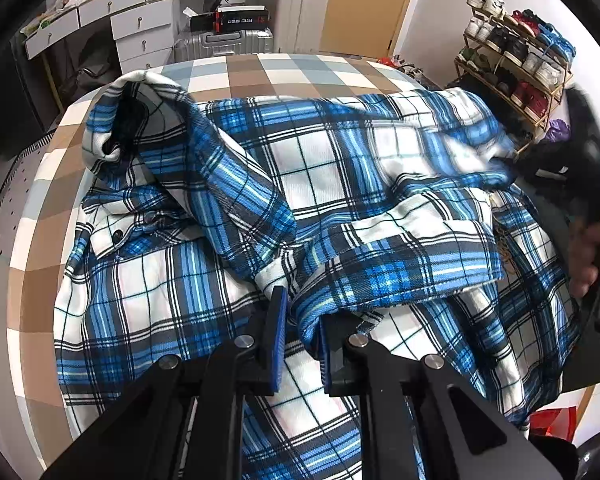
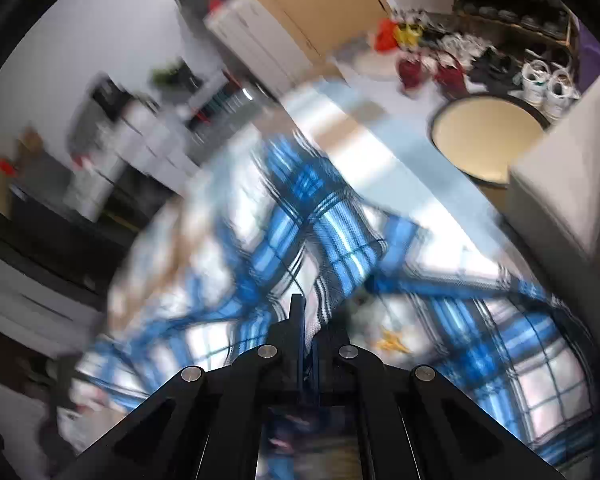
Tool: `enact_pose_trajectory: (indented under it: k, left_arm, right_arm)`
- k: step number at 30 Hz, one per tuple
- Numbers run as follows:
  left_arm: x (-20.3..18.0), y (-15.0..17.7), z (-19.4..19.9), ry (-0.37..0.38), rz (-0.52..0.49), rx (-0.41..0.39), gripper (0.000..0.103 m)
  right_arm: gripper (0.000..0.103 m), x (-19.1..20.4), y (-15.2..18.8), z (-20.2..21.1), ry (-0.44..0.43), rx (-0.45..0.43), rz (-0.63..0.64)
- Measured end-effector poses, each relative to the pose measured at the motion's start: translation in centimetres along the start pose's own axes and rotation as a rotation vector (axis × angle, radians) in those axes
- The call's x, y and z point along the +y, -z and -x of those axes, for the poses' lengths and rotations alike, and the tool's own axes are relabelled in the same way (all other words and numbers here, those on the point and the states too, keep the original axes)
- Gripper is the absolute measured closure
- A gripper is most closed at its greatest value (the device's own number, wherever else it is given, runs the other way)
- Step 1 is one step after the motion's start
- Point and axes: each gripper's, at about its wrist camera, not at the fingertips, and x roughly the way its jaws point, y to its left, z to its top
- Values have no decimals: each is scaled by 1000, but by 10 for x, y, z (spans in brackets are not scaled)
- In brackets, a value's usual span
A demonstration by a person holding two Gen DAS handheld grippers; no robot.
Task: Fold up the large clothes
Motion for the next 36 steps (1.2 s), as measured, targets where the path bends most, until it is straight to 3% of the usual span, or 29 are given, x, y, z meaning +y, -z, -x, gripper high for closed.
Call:
enact_pose_trajectory:
  k: [2, 5, 7, 11, 15, 16, 18, 22, 25, 27, 29, 30, 34, 36]
  left_arm:
    - [0, 4, -2, -11, -17, 9, 94]
    - [0, 4, -6, -16, -29, 30, 94]
    - [-1, 4, -11, -19, -34, 50, 94]
    - [-2, 8, -10, -22, -44, 72, 94]
    - [-8, 8, -25, -65, -74, 116, 94]
    - [-10, 8, -25, -70, -77, 106, 94]
    - [-16, 9, -25, -96, -102, 99, 94]
    - [-23, 14, -22, -112, -119, 91, 93]
    - [-18, 12, -12, -51, -66, 90, 93]
    - [-11, 9, 0, -11, -43, 61, 86]
    - [-6, 5, 8, -42, -64, 21, 66]
    - [-2, 2, 10, -58, -72, 2, 63]
    - [15, -2, 15, 52, 2, 39, 61]
    - [16, -1, 17, 155, 2, 99, 48]
  right_arm:
    - [99, -5, 6, -13, 53, 73, 0]
    - [88, -6, 6, -5, 70, 77, -10]
    - [66, -4, 4, 6, 103, 74, 41]
    - [65, 15, 7, 42, 201, -1, 211]
    - [65, 63, -1, 80, 159, -109, 405]
    - [53, 72, -4, 82, 157, -136, 436]
    - [42, 98, -13, 68, 236, -141, 509]
    - [45, 126, -19, 9, 357, -76, 624]
    - [51, 109, -12, -38, 445, 35, 636]
    - [53, 86, -7, -63, 469, 140, 623]
    - [53, 80, -3, -60, 439, 113, 613]
    - [53, 78, -1, -53, 432, 105, 601]
    - [61, 92, 14, -10, 395, 9, 605]
    - [60, 109, 31, 16, 303, -30, 638]
